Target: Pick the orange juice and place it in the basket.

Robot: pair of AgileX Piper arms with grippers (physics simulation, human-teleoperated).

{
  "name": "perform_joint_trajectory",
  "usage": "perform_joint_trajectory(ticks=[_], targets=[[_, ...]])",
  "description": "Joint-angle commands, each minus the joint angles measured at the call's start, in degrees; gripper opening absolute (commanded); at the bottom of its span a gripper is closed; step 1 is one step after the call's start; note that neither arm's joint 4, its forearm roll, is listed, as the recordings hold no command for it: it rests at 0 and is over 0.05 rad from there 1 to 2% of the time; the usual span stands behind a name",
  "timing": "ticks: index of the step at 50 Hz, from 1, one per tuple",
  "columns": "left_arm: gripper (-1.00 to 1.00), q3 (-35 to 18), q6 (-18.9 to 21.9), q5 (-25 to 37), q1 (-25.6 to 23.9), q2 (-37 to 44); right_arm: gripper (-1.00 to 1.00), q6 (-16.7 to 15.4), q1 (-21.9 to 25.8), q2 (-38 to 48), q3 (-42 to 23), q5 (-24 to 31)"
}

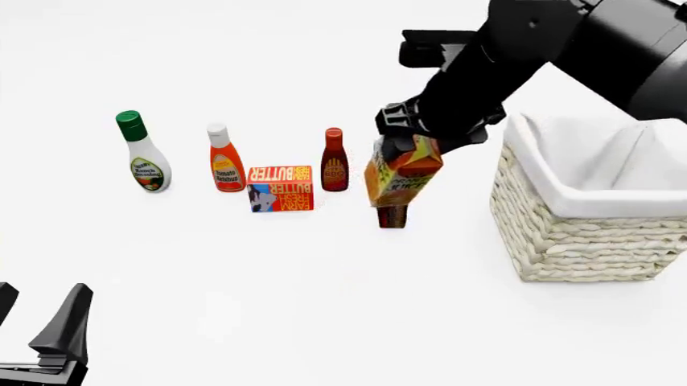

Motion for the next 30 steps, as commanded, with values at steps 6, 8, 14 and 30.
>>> perform_joint_trajectory(ticks=[6, 8, 14, 30], targets=[[1.0, 0.0, 0.0, 0.0, 0.0, 0.0, -1.0, -6.4, -2.4, -3.2, -3.4, 0.0], [1.0, 0.0, 0.0, 0.0, 0.0, 0.0, -1.0, -6.5, -2.6, -3.5, -3.2, 0.0], [1.0, 0.0, 0.0, 0.0, 0.0, 0.0, -1.0, -8.0, -3.6, -4.3, -4.5, 0.0], [1.0, 0.0, 0.0, 0.0, 0.0, 0.0, -1.0, -12.3, -8.6, -7.5, -9.4, 0.0]])
